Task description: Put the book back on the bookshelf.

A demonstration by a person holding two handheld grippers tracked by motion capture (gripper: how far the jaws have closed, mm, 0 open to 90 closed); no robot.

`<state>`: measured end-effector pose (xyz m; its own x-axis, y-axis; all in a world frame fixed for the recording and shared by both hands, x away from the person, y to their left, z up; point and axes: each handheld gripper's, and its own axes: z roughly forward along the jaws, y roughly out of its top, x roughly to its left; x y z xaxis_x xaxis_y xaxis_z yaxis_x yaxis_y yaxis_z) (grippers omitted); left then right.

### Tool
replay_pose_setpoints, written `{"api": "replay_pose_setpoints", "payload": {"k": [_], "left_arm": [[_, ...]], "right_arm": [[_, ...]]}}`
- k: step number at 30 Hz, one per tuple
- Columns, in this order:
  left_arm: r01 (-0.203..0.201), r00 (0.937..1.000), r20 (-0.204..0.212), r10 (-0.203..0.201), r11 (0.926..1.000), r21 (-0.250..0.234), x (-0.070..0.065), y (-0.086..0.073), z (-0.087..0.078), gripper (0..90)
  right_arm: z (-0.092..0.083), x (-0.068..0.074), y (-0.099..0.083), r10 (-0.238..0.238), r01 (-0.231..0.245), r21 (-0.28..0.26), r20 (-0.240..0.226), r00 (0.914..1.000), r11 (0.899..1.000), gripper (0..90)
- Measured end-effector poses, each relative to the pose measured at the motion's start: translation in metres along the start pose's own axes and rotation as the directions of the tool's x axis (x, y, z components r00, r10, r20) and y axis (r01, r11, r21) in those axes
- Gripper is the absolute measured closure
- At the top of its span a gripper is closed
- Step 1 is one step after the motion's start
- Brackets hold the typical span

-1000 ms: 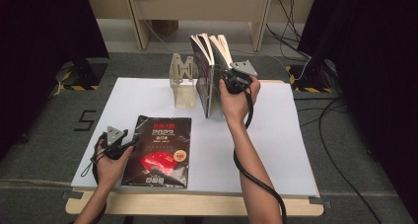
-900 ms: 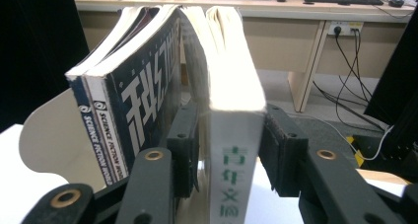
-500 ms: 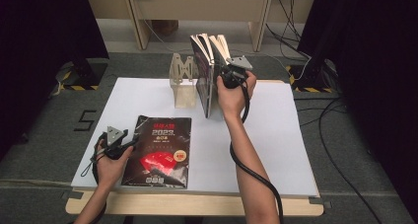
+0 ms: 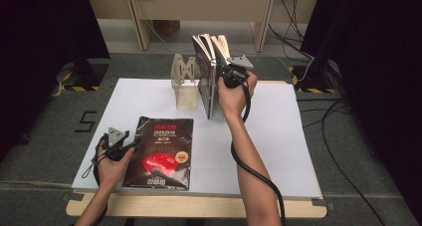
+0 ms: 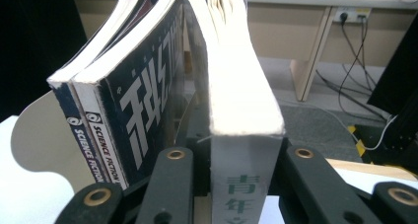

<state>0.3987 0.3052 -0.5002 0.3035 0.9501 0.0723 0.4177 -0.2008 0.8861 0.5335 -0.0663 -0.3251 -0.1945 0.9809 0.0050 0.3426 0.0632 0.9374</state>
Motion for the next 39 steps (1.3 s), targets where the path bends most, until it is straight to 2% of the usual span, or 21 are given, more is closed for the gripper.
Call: {"api": "replay_pose_setpoints", "payload": {"k": [4, 10, 14, 19, 25, 34, 39], "left_arm": [[0.005, 1.0, 0.003, -0.005, 1.0, 0.002, 0.001, 0.0, 0.0, 48.7], [0.001, 1.0, 0.001, -0.001, 1.0, -0.003, 0.0, 0.0, 0.0, 48.7], [0.002, 1.0, 0.002, -0.002, 1.0, 0.0, 0.0, 0.0, 0.0, 48.7], [-0.001, 1.0, 0.001, 0.001, 1.0, -0.002, 0.0, 0.0, 0.0, 48.8], [-0.001, 1.0, 0.001, 0.001, 1.0, -0.002, 0.0, 0.0, 0.0, 48.8], [-0.012, 0.9999, -0.003, 0.012, 0.9999, 0.0, -0.002, 0.0, 0.0, 48.8], [-0.017, 0.9998, -0.006, 0.017, 0.9999, 0.002, -0.002, 0.0, 0.0, 48.9]], "right_arm": [[0.001, 0.003, -0.004, 0.011, -0.01, -0.04, 0.009, 0.9999, 0.999, 74.7], [0.004, 0.004, -0.002, 0.024, -0.023, -0.069, 0.004, 0.9997, 0.997, 74.8], [0.005, 0.004, -0.003, 0.013, -0.012, -0.09, 0.013, 0.9998, 0.996, 74.8], [0.007, 0.004, -0.001, 0.03, -0.027, -0.111, 0.019, 0.9994, 0.993, 74.8], [0.009, 0.006, -0.003, 0.009, -0.006, -0.139, 0.026, 0.9996, 0.99, 74.7], [0.003, 0.006, -0.011, -0.017, 0.021, -0.115, 0.036, 0.9992, 0.993, 73.1], [-0.002, 0.003, -0.01, -0.02, 0.023, -0.099, 0.033, 0.9992, 0.995, 68.0]]}}
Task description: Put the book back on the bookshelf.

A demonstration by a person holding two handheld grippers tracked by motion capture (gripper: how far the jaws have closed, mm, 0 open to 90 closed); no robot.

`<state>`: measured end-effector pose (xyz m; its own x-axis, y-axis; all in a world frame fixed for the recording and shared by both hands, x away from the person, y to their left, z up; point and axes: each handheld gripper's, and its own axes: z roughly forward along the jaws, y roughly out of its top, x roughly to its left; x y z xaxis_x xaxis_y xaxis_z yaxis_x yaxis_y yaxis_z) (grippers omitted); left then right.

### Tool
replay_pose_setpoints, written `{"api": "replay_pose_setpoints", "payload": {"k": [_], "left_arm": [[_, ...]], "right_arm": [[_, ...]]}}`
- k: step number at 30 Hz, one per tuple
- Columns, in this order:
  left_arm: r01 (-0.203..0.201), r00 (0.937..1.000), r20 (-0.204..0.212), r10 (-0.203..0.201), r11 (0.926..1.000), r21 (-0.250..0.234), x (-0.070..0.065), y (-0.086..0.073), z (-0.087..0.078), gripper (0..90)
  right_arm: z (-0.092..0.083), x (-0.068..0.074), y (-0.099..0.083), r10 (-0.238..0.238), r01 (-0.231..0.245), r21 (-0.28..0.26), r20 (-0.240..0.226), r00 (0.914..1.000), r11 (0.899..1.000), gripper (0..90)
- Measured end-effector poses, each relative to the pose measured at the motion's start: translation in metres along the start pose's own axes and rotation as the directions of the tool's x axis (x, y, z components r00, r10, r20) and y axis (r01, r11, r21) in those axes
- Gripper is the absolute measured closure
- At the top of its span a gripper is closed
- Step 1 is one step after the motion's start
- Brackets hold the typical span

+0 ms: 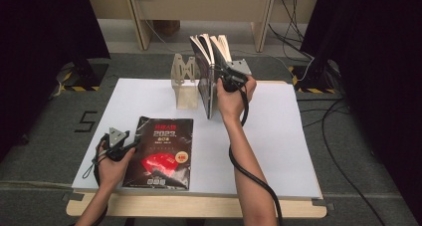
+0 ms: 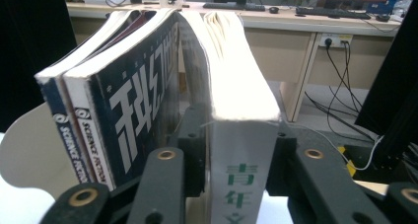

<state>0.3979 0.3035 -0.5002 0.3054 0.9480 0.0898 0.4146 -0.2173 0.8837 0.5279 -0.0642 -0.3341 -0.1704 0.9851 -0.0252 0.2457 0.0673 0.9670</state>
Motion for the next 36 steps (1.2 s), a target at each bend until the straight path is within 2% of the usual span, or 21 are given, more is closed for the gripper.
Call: {"api": "replay_pose_setpoints", "payload": {"k": [8, 10, 20, 25, 32, 36], "left_arm": [[-0.003, 1.0, 0.001, 0.003, 1.0, 0.002, 0.0, 0.0, 0.0, 49.0], [-0.004, 1.0, 0.002, 0.004, 1.0, 0.001, 0.0, 0.0, 0.0, 49.0], [-0.002, 1.0, 0.003, 0.002, 1.0, 0.003, 0.0, 0.0, 0.0, 49.0], [0.001, 1.0, 0.005, -0.002, 1.0, 0.007, 0.001, 0.0, 0.0, 49.2], [0.014, 0.9999, 0.008, -0.014, 0.9999, 0.009, 0.002, 0.0, 0.001, 50.1], [0.011, 0.9999, 0.013, -0.011, 0.9998, 0.019, 0.002, 0.001, 0.001, 51.8]], "right_arm": [[-0.009, 0.0, 0.0, -0.002, 0.002, 0.004, -0.007, 1.0, 1.0, 63.9], [-0.011, 0.0, -0.003, 0.01, -0.01, 0.01, -0.013, 0.9999, 1.0, 63.1], [-0.024, -0.003, -0.01, -0.001, 0.002, 0.025, -0.021, 0.9998, 1.0, 60.1], [-0.033, -0.006, -0.013, 0.009, -0.008, 0.028, -0.044, 0.999, 1.0, 57.7], [-0.049, -0.008, -0.021, 0.01, -0.004, 0.065, -0.089, 0.9959, 0.998, 54.1], [-0.057, -0.011, -0.029, 0.01, -0.003, 0.071, -0.094, 0.9955, 0.997, 53.5]]}}
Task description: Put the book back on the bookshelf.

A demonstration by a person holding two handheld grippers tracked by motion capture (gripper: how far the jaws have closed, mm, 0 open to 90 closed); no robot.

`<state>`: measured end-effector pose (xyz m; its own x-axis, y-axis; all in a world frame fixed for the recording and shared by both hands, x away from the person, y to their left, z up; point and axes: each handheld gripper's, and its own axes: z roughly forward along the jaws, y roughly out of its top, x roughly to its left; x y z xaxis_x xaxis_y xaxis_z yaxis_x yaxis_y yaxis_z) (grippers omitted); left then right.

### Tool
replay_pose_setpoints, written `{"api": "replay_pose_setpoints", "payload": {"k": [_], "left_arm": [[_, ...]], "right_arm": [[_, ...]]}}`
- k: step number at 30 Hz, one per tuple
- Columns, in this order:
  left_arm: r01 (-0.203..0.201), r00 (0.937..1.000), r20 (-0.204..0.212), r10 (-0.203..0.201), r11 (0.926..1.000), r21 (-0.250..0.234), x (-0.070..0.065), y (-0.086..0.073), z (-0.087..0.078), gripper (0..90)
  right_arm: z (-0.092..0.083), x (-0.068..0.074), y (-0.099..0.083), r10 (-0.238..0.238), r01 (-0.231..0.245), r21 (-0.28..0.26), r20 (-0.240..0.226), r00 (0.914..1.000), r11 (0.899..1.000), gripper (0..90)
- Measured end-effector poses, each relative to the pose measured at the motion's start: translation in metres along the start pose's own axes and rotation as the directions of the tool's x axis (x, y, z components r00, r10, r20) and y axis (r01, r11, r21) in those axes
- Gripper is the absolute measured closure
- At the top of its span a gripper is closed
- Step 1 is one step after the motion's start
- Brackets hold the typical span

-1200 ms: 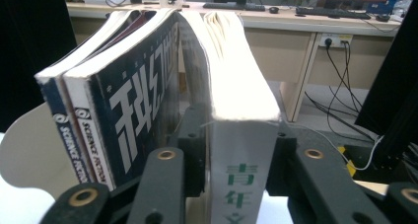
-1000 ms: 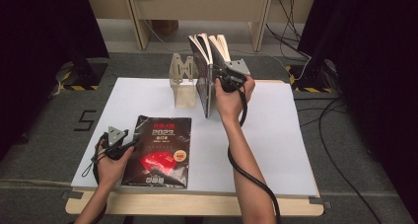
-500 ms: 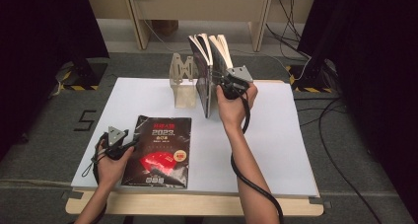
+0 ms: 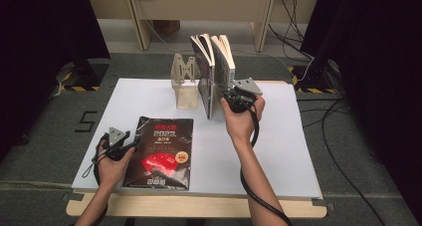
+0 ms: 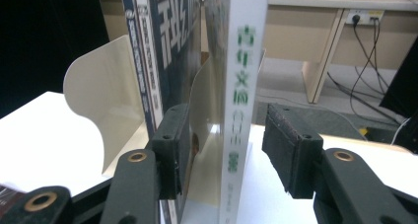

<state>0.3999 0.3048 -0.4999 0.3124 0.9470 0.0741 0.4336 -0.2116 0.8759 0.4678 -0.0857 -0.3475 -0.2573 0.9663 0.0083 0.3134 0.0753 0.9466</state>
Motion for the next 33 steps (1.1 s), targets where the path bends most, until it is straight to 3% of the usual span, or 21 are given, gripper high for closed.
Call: {"api": "replay_pose_setpoints", "payload": {"k": [10, 16, 21, 28, 33], "left_arm": [[0.032, 0.9993, 0.017, -0.032, 0.9993, 0.017, 0.004, 0.001, 0.001, 62.5], [0.053, 0.9983, 0.024, -0.054, 0.9977, 0.043, 0.005, 0.002, 0.004, 75.2], [0.025, 0.9996, 0.012, -0.026, 0.9971, 0.073, 0.008, 0.008, 0.011, 89.3], [0.017, 0.9997, -0.019, -0.015, 0.9953, 0.095, 0.022, 0.029, 0.028, 89.6], [0.009, 0.9997, -0.023, -0.006, 0.9885, 0.151, 0.032, 0.042, 0.047, 89.7]], "right_arm": [[-0.015, -0.005, -0.027, 0.008, -0.006, 0.051, -0.036, 0.9993, 0.999, 53.1], [-0.014, -0.01, -0.049, 0.016, -0.01, 0.105, -0.052, 0.9985, 0.994, 54.1], [-0.015, -0.009, -0.064, 0.016, -0.007, 0.138, -0.067, 0.9976, 0.99, 55.0], [-0.019, -0.011, -0.087, 0.011, 0.006, 0.193, -0.09, 0.9959, 0.981, 55.3], [-0.022, -0.014, -0.102, 0.023, -0.002, 0.222, -0.093, 0.9954, 0.975, 55.3]]}}
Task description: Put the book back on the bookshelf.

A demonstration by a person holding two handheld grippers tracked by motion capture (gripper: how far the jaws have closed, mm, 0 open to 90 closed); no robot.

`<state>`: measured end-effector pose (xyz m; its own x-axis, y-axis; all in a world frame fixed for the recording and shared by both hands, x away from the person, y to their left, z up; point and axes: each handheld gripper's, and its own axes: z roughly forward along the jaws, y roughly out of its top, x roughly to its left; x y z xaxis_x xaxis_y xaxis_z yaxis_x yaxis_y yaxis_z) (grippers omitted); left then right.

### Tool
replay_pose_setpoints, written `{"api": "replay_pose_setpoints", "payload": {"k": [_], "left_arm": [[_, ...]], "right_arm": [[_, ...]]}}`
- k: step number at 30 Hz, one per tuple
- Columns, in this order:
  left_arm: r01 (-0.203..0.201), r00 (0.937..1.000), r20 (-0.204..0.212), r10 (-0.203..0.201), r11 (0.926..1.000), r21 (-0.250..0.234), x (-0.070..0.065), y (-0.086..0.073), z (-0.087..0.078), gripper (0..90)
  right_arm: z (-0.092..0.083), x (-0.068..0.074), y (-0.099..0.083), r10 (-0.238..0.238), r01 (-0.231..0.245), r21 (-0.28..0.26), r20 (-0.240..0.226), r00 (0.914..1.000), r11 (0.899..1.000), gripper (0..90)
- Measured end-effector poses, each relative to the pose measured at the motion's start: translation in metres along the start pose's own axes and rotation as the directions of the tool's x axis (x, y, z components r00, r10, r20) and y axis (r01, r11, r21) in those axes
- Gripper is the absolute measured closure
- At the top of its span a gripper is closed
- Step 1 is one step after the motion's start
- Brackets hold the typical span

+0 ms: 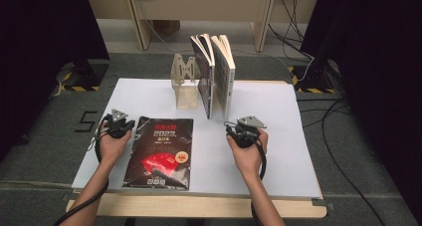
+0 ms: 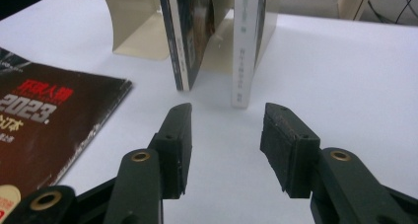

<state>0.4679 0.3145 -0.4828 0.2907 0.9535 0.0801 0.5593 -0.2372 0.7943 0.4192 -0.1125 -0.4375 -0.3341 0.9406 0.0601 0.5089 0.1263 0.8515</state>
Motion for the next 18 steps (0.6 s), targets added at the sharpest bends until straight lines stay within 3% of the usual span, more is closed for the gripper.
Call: {"api": "replay_pose_setpoints", "payload": {"k": [9, 18], "left_arm": [[-0.001, 1.0, 0.01, 0.0, 0.9959, 0.091, 0.008, 0.01, 0.03, 89.6], [-0.019, 0.9998, 0.0, 0.019, 0.9944, 0.104, 0.014, 0.018, 0.041, 89.1]], "right_arm": [[0.0, -0.005, -0.018, 0.015, -0.015, 0.037, -0.008, 0.9999, 0.999, 55.2], [0.001, -0.004, -0.022, 0.024, -0.023, 0.052, -0.018, 0.9996, 0.998, 55.2]]}}
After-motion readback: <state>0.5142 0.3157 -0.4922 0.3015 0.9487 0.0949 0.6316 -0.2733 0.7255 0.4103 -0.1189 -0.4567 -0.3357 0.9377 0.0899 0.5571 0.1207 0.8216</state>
